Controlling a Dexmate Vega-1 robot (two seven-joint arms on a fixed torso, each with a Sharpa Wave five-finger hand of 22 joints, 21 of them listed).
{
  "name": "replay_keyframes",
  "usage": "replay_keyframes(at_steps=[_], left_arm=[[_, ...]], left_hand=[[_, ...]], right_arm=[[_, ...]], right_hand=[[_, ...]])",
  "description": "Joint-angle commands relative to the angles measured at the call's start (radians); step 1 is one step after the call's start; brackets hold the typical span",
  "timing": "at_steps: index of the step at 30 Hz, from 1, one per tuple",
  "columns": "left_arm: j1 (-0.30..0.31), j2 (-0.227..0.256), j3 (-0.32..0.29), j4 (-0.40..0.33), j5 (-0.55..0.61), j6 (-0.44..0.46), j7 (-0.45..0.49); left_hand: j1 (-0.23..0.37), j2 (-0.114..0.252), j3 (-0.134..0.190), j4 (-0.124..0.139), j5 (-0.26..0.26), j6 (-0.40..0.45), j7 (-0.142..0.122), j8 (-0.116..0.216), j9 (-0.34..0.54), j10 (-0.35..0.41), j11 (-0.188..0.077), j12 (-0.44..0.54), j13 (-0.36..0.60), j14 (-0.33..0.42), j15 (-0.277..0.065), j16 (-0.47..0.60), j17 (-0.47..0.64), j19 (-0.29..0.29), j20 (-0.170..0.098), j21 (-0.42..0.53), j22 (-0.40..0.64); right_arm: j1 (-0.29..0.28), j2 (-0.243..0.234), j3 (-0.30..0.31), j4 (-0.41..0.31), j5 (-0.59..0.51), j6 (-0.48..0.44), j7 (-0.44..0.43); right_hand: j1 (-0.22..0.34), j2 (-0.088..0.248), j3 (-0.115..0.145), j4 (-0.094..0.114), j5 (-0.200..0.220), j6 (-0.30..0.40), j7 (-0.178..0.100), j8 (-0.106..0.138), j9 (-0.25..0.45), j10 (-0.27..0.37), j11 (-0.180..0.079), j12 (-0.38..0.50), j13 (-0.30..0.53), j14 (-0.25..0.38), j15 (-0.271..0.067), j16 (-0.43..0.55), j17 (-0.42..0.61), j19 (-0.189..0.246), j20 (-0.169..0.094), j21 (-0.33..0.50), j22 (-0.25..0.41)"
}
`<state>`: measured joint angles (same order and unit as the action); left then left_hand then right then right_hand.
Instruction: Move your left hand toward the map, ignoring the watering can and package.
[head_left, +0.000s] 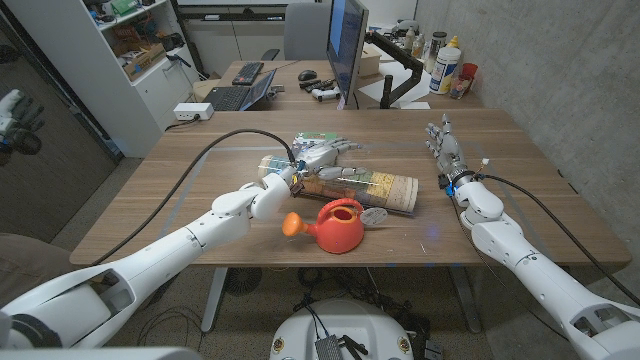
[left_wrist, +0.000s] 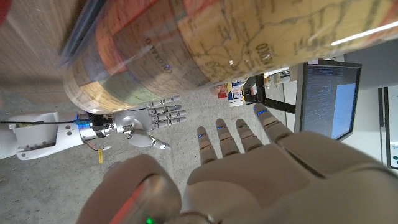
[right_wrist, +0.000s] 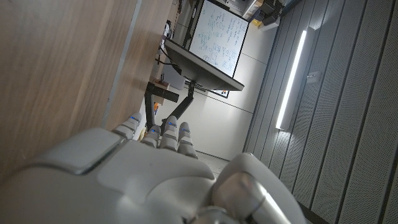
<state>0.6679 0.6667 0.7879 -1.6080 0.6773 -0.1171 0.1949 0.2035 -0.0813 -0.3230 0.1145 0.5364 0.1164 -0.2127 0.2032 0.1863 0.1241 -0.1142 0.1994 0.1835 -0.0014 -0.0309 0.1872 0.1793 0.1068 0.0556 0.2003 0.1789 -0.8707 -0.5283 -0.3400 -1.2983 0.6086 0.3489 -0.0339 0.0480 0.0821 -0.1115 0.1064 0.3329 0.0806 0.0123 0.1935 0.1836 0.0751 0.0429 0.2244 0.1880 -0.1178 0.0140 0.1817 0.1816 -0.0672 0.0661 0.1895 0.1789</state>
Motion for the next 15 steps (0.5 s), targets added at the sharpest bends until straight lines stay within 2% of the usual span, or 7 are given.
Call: replay_keyframes(at_steps=[1, 15], left_arm=[[0.005, 0.001, 0.006, -0.008, 0.003, 0.006, -0.01], [0.013, 0.005, 0.003, -0.018, 0.002, 0.011, -0.018]], left_hand=[[0.011, 0.005, 0.001, 0.003, 0.005, 0.007, -0.007, -0.002, 0.003, -0.006, -0.006, 0.001, 0.005, 0.003, -0.056, 0.004, 0.002, 0.001, -0.004, -0.001, 0.002], [0.012, 0.006, 0.001, 0.003, 0.007, 0.008, -0.007, -0.002, 0.003, -0.005, -0.006, 0.001, 0.005, 0.003, -0.055, 0.004, 0.002, 0.001, -0.003, -0.001, 0.003]], right_arm=[[-0.003, 0.003, 0.0, 0.005, -0.002, 0.003, -0.005], [-0.007, 0.004, -0.004, 0.002, -0.007, 0.003, -0.01]], right_hand=[[-0.01, -0.004, -0.008, 0.001, 0.004, 0.008, 0.0, 0.004, 0.002, 0.012, 0.002, 0.002, 0.003, -0.001, 0.0, 0.005, 0.001, -0.004, -0.009, 0.008, 0.002], [-0.015, -0.007, -0.012, 0.003, 0.003, 0.01, 0.001, 0.004, 0.002, 0.011, 0.006, 0.002, 0.004, -0.003, -0.001, 0.004, 0.002, -0.003, -0.01, 0.009, 0.002]])
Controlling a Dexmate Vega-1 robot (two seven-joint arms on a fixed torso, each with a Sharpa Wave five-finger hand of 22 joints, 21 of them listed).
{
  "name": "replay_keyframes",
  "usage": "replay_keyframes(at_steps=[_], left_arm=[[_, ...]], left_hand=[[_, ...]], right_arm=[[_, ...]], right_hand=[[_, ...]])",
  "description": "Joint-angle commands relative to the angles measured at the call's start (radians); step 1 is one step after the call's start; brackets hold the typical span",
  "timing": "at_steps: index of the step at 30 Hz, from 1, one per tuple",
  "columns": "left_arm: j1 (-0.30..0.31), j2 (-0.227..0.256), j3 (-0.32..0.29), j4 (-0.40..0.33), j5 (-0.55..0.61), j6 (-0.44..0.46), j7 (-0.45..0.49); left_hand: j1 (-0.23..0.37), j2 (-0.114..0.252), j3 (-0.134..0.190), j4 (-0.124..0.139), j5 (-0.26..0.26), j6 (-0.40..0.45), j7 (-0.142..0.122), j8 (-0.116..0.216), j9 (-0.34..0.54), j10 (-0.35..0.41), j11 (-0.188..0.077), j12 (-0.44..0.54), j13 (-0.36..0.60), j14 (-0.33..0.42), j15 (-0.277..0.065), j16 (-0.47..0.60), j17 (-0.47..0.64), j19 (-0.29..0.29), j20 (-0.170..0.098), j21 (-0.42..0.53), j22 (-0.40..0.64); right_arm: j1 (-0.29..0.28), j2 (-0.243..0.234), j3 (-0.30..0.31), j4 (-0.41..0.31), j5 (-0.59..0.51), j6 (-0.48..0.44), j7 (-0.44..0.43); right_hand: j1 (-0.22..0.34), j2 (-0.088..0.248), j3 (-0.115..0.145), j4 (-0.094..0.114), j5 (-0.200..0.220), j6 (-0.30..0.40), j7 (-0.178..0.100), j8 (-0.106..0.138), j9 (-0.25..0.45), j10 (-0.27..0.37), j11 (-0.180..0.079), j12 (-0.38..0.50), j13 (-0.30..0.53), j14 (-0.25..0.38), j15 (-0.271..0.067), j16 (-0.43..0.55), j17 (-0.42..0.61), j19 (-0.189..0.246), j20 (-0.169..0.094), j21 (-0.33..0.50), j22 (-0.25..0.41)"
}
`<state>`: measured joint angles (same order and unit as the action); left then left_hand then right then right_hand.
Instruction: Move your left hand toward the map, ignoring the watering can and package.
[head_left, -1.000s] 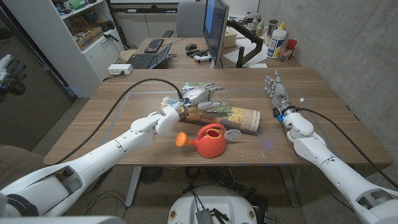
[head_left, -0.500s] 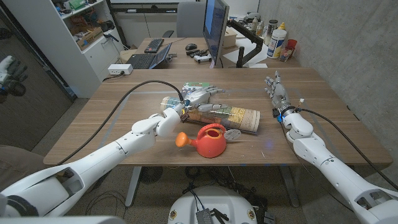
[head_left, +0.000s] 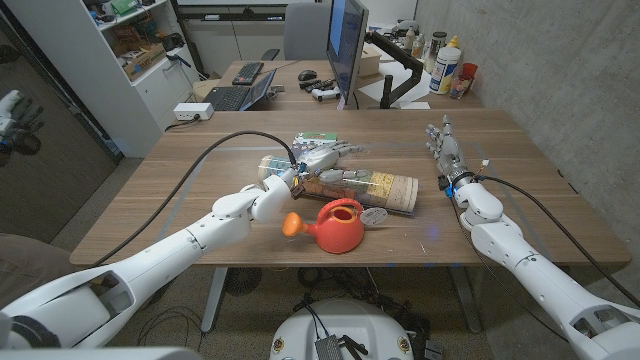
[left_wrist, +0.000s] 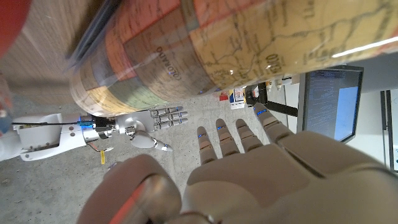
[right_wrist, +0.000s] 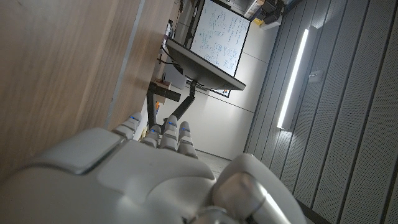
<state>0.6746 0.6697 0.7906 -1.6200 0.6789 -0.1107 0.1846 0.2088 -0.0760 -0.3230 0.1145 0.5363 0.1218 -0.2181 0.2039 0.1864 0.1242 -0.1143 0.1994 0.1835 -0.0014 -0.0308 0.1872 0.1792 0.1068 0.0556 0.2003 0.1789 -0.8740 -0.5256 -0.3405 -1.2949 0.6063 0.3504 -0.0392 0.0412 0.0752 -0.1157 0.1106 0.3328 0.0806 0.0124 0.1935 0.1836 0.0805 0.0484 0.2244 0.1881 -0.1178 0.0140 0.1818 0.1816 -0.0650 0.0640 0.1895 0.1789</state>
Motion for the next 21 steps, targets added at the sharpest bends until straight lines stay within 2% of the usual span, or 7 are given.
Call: replay_keyframes(at_steps=[1, 21], left_arm=[[0.005, 0.001, 0.001, -0.004, 0.001, 0.004, -0.008], [-0.008, -0.002, 0.018, 0.005, 0.021, 0.003, -0.023]], left_hand=[[0.006, 0.001, 0.001, 0.003, 0.007, 0.003, -0.001, -0.003, 0.003, -0.005, -0.006, 0.001, 0.005, 0.003, -0.055, 0.004, 0.002, 0.002, -0.003, -0.001, 0.003], [0.007, 0.002, 0.001, 0.003, 0.01, 0.007, -0.001, -0.002, 0.003, -0.006, -0.006, 0.002, 0.005, 0.001, -0.054, 0.003, 0.002, 0.002, -0.003, -0.001, 0.003]], right_arm=[[-0.004, 0.0, -0.002, -0.004, -0.003, -0.002, -0.006], [0.007, -0.005, -0.005, -0.001, -0.007, -0.015, -0.005]], right_hand=[[-0.009, -0.001, -0.008, -0.001, 0.003, 0.01, 0.0, 0.004, 0.002, 0.007, -0.001, 0.002, 0.003, -0.002, 0.0, 0.005, 0.002, -0.005, -0.008, 0.009, 0.002], [-0.011, 0.0, -0.01, 0.001, 0.003, 0.016, 0.001, 0.004, 0.002, 0.004, -0.002, 0.001, 0.004, -0.001, 0.0, 0.005, 0.002, -0.005, -0.007, 0.009, 0.002]])
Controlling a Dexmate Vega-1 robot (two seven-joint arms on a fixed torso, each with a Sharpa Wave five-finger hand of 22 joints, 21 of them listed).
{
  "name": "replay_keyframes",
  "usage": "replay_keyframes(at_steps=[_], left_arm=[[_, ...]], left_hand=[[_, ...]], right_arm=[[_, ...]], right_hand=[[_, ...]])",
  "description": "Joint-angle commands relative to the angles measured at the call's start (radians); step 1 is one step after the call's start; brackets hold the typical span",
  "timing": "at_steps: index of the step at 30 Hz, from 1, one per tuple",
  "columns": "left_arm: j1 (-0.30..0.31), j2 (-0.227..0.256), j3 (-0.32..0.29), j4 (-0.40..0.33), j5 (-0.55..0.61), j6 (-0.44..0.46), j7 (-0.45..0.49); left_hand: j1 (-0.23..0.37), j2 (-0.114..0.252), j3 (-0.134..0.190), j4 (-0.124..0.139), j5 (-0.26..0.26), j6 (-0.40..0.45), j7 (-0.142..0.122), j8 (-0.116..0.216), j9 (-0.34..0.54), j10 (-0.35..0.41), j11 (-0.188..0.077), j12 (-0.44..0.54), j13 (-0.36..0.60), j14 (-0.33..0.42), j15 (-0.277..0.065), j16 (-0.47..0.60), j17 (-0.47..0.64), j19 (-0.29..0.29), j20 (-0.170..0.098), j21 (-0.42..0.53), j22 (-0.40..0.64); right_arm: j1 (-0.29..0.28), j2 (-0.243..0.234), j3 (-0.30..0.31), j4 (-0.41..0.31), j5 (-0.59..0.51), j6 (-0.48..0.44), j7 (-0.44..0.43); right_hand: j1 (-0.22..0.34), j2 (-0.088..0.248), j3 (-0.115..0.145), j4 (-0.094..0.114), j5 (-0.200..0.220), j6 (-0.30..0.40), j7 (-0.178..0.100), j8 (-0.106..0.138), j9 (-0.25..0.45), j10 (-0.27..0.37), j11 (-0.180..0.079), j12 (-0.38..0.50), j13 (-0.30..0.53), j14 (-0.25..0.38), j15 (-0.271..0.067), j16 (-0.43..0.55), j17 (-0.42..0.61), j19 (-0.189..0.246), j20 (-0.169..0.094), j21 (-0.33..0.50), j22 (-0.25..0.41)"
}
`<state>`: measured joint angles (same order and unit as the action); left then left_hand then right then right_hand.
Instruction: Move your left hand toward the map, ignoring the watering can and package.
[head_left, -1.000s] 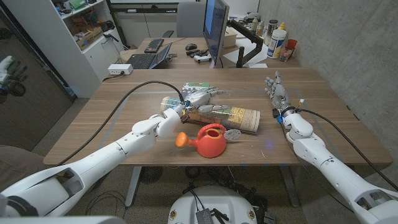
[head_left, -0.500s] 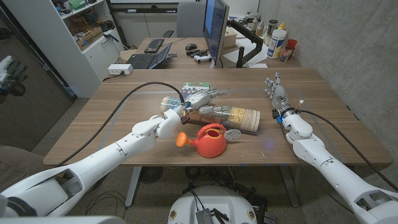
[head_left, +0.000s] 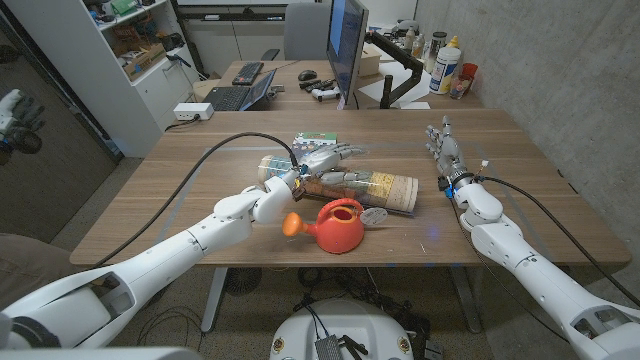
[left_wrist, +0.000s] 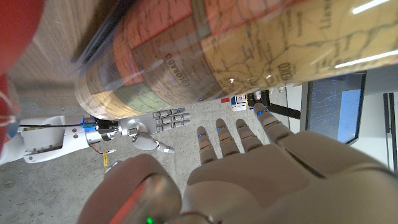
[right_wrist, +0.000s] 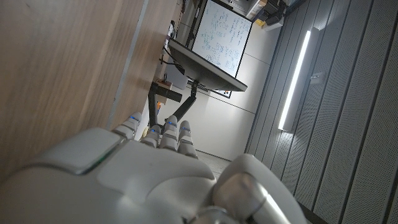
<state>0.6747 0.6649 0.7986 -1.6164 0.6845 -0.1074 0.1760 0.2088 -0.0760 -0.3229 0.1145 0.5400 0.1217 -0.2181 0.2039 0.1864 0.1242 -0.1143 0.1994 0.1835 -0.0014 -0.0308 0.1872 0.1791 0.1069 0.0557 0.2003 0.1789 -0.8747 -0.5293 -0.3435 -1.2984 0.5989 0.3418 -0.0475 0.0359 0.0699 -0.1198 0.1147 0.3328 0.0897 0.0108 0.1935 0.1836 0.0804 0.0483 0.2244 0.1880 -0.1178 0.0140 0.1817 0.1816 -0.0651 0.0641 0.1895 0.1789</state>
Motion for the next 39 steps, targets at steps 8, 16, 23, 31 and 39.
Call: replay_keyframes(at_steps=[8, 16, 23, 31, 39], left_arm=[[-0.007, 0.003, 0.013, 0.001, 0.022, 0.0, -0.014], [-0.009, -0.001, 0.015, 0.004, 0.026, 0.003, -0.013], [-0.008, -0.006, 0.019, 0.009, 0.022, 0.004, -0.016], [-0.011, -0.005, 0.024, 0.011, 0.025, 0.002, -0.021], [-0.01, -0.005, 0.026, 0.013, 0.023, 0.001, -0.025]], left_hand=[[0.007, 0.002, 0.001, 0.003, 0.007, 0.007, -0.002, -0.003, 0.003, -0.005, -0.007, 0.002, 0.005, 0.001, -0.054, 0.003, 0.003, 0.0, -0.002, -0.001, 0.003], [0.007, 0.003, 0.001, 0.003, 0.008, 0.007, -0.002, -0.003, 0.003, -0.005, -0.006, 0.002, 0.005, 0.001, -0.054, 0.003, 0.003, 0.0, -0.002, -0.001, 0.003], [0.007, 0.003, 0.001, 0.004, 0.008, 0.007, -0.002, -0.004, 0.003, 0.001, -0.004, 0.004, 0.005, 0.004, -0.054, 0.004, 0.003, 0.0, -0.002, -0.001, 0.003], [0.008, 0.003, 0.0, 0.004, 0.009, 0.009, -0.001, -0.003, 0.003, 0.006, -0.005, 0.006, 0.005, 0.008, -0.054, 0.005, 0.003, 0.0, -0.001, -0.001, 0.003], [0.008, 0.004, 0.0, 0.004, 0.01, 0.01, -0.001, -0.003, 0.003, 0.006, -0.005, 0.006, 0.005, 0.008, -0.053, 0.005, 0.003, 0.001, 0.0, -0.001, 0.003]], right_arm=[[0.01, -0.002, -0.003, 0.006, -0.001, -0.004, 0.008], [0.007, -0.003, -0.003, 0.004, 0.0, -0.008, 0.005], [0.007, -0.001, -0.003, 0.009, 0.001, -0.003, 0.01], [0.006, 0.0, -0.007, 0.014, 0.001, -0.002, 0.014], [0.005, 0.0, -0.008, 0.014, -0.006, -0.001, 0.007]], right_hand=[[-0.007, 0.006, -0.007, -0.002, 0.004, 0.008, 0.002, 0.004, 0.003, 0.003, -0.002, 0.001, 0.004, -0.001, 0.0, 0.005, 0.002, -0.005, -0.007, 0.009, 0.002], [-0.007, 0.007, -0.007, -0.001, 0.004, 0.008, 0.002, 0.003, 0.003, 0.003, -0.004, 0.001, 0.004, -0.002, 0.001, 0.004, 0.002, -0.005, -0.008, 0.009, 0.002], [-0.007, 0.008, -0.007, -0.001, 0.004, 0.008, 0.002, 0.003, 0.003, 0.0, -0.004, 0.0, 0.004, -0.003, 0.0, 0.004, 0.002, -0.005, -0.008, 0.009, 0.002], [-0.007, 0.009, -0.007, 0.0, 0.004, 0.007, 0.003, 0.002, 0.003, 0.0, -0.004, 0.0, 0.004, -0.003, 0.0, 0.004, 0.002, -0.006, -0.007, 0.008, 0.002], [-0.007, 0.009, -0.008, 0.0, 0.004, 0.006, 0.003, 0.001, 0.003, -0.001, -0.002, 0.0, 0.004, -0.003, 0.001, 0.004, 0.002, -0.006, -0.007, 0.008, 0.002]])
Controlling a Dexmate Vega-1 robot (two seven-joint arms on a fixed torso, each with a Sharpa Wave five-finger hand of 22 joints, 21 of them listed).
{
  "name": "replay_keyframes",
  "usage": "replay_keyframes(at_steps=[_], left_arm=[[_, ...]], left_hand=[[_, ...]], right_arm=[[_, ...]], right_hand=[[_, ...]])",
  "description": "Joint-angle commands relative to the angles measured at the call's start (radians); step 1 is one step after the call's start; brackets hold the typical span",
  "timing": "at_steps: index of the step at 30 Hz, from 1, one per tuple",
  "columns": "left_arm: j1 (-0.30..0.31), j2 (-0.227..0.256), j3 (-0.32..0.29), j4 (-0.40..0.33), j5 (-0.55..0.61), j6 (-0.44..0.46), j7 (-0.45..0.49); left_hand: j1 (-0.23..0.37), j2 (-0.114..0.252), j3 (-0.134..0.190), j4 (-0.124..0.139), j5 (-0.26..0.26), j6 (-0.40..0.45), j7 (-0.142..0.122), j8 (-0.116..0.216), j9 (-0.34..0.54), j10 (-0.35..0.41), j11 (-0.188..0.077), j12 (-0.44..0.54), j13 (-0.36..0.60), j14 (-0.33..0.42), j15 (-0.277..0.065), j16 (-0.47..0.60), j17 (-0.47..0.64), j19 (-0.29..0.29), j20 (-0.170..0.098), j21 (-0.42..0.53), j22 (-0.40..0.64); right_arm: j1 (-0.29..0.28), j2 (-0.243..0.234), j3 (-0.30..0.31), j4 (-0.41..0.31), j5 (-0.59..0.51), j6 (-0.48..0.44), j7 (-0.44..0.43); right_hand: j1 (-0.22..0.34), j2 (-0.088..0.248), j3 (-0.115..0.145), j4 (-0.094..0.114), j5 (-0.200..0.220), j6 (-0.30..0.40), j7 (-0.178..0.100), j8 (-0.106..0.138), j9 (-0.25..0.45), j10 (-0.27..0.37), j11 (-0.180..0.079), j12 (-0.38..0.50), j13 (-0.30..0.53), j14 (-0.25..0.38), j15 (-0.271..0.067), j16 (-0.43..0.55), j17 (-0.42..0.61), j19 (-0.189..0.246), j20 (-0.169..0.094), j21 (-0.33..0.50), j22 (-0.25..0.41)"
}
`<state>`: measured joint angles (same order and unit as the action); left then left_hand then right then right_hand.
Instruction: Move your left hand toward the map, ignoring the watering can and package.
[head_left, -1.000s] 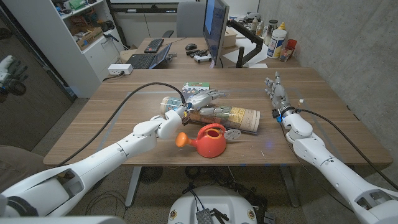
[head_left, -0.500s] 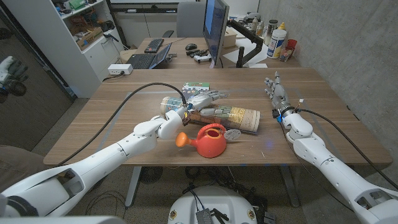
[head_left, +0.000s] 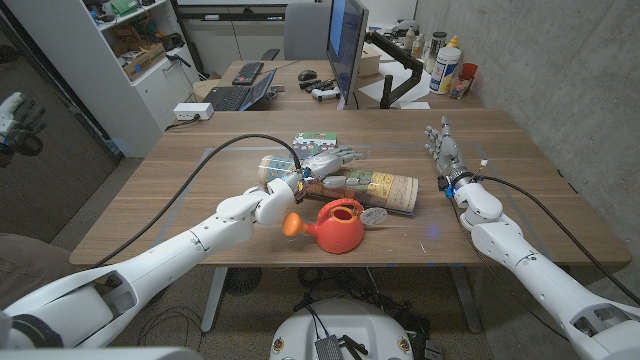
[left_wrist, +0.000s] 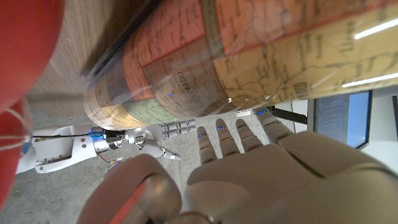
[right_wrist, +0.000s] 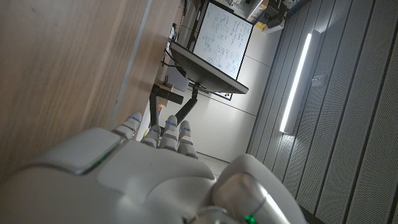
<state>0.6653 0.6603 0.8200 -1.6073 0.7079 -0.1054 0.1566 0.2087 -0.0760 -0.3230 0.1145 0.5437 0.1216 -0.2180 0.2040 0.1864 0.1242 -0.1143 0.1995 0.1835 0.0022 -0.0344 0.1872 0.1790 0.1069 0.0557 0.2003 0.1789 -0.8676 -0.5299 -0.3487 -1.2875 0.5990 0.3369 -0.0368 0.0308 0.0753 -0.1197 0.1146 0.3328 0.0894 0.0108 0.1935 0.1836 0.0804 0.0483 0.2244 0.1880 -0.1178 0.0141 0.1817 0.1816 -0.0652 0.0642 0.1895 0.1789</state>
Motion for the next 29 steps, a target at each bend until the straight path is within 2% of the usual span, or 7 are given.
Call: replay_keyframes(at_steps=[1, 18, 23, 26, 29], left_arm=[[-0.001, 0.0, 0.005, 0.005, 0.001, -0.002, -0.005], [-0.004, -0.005, 0.007, 0.019, -0.002, -0.016, 0.011], [0.015, 0.009, -0.01, -0.018, -0.008, -0.015, 0.029], [0.036, 0.016, -0.024, -0.031, -0.009, -0.009, 0.056], [0.027, 0.012, -0.015, -0.017, 0.013, 0.0, 0.051]], left_hand=[[0.008, 0.004, 0.0, 0.004, 0.007, 0.01, -0.002, -0.003, 0.003, 0.006, -0.005, 0.006, 0.005, 0.004, -0.05, 0.005, 0.003, 0.001, 0.0, -0.001, 0.003], [0.008, 0.005, 0.0, 0.004, 0.008, 0.021, 0.0, 0.0, 0.003, 0.01, -0.006, 0.007, 0.006, 0.011, -0.051, 0.007, 0.003, 0.002, 0.0, -0.001, 0.003], [0.008, 0.005, 0.0, 0.004, 0.008, 0.021, -0.001, 0.0, 0.003, 0.011, -0.006, 0.007, 0.006, 0.011, -0.051, 0.007, 0.003, 0.002, 0.001, -0.001, 0.003], [0.008, 0.005, 0.0, 0.004, 0.009, 0.023, -0.001, 0.0, 0.003, 0.011, -0.005, 0.007, 0.006, 0.012, -0.051, 0.007, 0.003, 0.003, 0.0, 0.0, 0.003], [0.008, 0.005, 0.0, 0.004, 0.009, 0.024, -0.001, 0.0, 0.003, 0.012, -0.005, 0.007, 0.006, 0.012, -0.051, 0.007, 0.003, 0.005, 0.0, 0.001, 0.003]], right_arm=[[-0.004, 0.001, -0.002, 0.001, -0.003, 0.002, -0.005], [-0.003, -0.006, -0.002, -0.015, -0.013, -0.004, -0.014], [-0.028, -0.028, 0.006, -0.075, -0.015, -0.03, -0.039], [-0.032, -0.037, 0.003, -0.09, -0.02, -0.043, -0.04], [-0.033, -0.041, -0.002, -0.094, -0.033, -0.03, -0.033]], right_hand=[[-0.002, 0.004, -0.008, 0.0, 0.004, 0.007, 0.004, 0.002, 0.003, -0.001, -0.002, 0.0, 0.004, -0.003, 0.001, 0.004, 0.002, -0.006, -0.007, 0.008, 0.002], [-0.001, 0.005, -0.008, 0.001, 0.005, 0.008, 0.003, 0.001, 0.003, -0.001, -0.002, 0.0, 0.004, -0.003, 0.001, 0.004, 0.001, -0.006, -0.007, 0.008, 0.002], [-0.001, 0.005, -0.008, 0.001, 0.005, 0.008, 0.003, 0.001, 0.003, -0.002, -0.003, 0.0, 0.004, -0.003, 0.001, 0.004, 0.001, -0.006, -0.007, 0.008, 0.002], [-0.001, 0.005, -0.008, 0.001, 0.005, 0.009, 0.003, 0.001, 0.003, -0.001, -0.002, 0.001, 0.004, -0.003, 0.001, 0.004, 0.001, -0.006, -0.007, 0.008, 0.002], [-0.001, 0.005, -0.009, 0.001, 0.005, 0.009, 0.003, 0.001, 0.003, -0.001, -0.001, 0.001, 0.004, -0.003, 0.001, 0.004, 0.001, -0.006, -0.007, 0.008, 0.002]])
